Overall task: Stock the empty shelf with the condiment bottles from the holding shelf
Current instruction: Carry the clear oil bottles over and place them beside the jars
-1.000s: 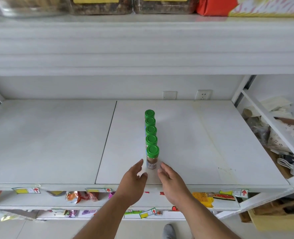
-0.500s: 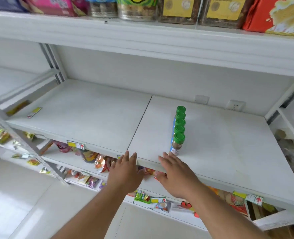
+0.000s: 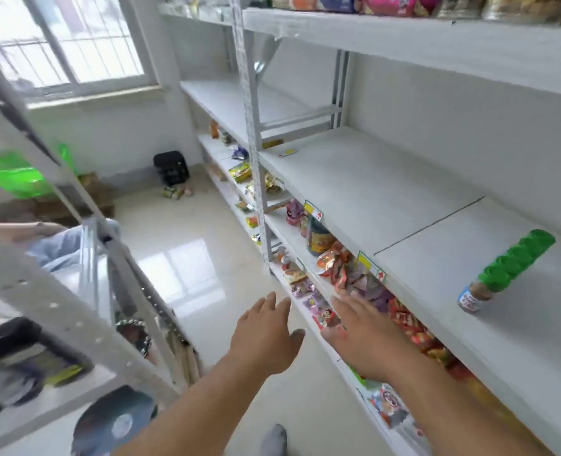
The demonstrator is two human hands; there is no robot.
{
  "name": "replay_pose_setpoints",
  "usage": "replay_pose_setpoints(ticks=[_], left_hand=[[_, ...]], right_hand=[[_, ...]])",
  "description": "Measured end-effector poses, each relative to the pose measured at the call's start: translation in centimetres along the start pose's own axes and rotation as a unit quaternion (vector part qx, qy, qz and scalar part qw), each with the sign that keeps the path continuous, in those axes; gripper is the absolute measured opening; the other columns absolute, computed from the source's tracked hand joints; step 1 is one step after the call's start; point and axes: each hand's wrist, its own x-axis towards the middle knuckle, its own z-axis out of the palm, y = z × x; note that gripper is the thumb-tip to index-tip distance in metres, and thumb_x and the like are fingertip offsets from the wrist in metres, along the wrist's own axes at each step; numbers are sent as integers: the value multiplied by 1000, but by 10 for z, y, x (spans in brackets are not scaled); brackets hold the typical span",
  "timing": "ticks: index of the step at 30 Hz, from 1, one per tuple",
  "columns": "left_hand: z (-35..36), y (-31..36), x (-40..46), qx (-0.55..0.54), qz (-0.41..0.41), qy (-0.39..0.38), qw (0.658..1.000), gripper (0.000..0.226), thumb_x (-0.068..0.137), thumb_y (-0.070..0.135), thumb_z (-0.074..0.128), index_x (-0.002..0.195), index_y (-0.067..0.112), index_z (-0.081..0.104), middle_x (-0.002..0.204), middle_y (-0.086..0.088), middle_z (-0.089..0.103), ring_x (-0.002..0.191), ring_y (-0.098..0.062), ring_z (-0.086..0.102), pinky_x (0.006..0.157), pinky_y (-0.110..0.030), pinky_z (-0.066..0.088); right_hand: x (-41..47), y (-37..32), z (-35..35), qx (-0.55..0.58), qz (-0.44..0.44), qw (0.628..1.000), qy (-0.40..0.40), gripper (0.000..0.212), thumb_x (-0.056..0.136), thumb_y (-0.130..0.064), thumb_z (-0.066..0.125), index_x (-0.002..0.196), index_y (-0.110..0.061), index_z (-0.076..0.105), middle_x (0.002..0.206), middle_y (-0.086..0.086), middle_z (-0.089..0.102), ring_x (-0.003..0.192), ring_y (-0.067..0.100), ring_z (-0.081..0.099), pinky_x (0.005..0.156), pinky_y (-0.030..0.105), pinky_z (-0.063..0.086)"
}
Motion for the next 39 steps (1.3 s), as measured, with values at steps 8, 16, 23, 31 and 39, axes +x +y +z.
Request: replay_pose_setpoints(ticks=[8, 16, 23, 31, 39], left_hand=[[10, -80, -118, -47, -160, 40, 985, 74, 99, 59, 45, 162, 28, 20, 171, -3, 11, 156, -26, 18, 123, -44, 26], [14, -171, -233, -99, -278, 94, 951, 62, 94, 57, 52, 148, 30, 42, 153, 3, 42, 141, -21, 42, 111, -39, 43], [15, -275, -339, -127, -362, 106, 917, 65, 99, 53, 48, 158, 30, 29, 167, 0, 24, 151, -23, 28, 117, -40, 32], [29, -371, -444, -175, -443, 135, 869, 69, 98, 57, 48, 159, 30, 29, 170, 1, 20, 152, -23, 27, 119, -42, 32], [28, -422, -473, -223, -487, 162, 829, 66, 99, 55, 50, 159, 35, 29, 170, 7, 19, 153, -21, 27, 119, -44, 34]], right_hand=[[-32, -106, 43, -21, -150, 987, -62, 74, 103, -64, 28, 164, -30, 5, 172, -9, -3, 159, 13, -3, 127, 36, 7], [-67, -231, 85, -39, -268, 957, -98, 74, 103, -63, 32, 165, -29, 8, 172, -10, 2, 158, 11, 3, 126, 31, 10], [-104, -355, 144, -16, -319, 940, -120, 69, 99, -62, 41, 160, -35, 22, 167, -10, 27, 150, 14, 30, 120, 32, 30], [-146, -480, 194, -13, -351, 922, -164, 61, 97, -64, 44, 146, -29, 39, 151, -5, 47, 136, 17, 46, 108, 34, 40], [-134, -547, 218, -14, -396, 904, -162, 74, 99, -66, 42, 161, -33, 20, 169, -11, 22, 152, 14, 30, 122, 34, 27]])
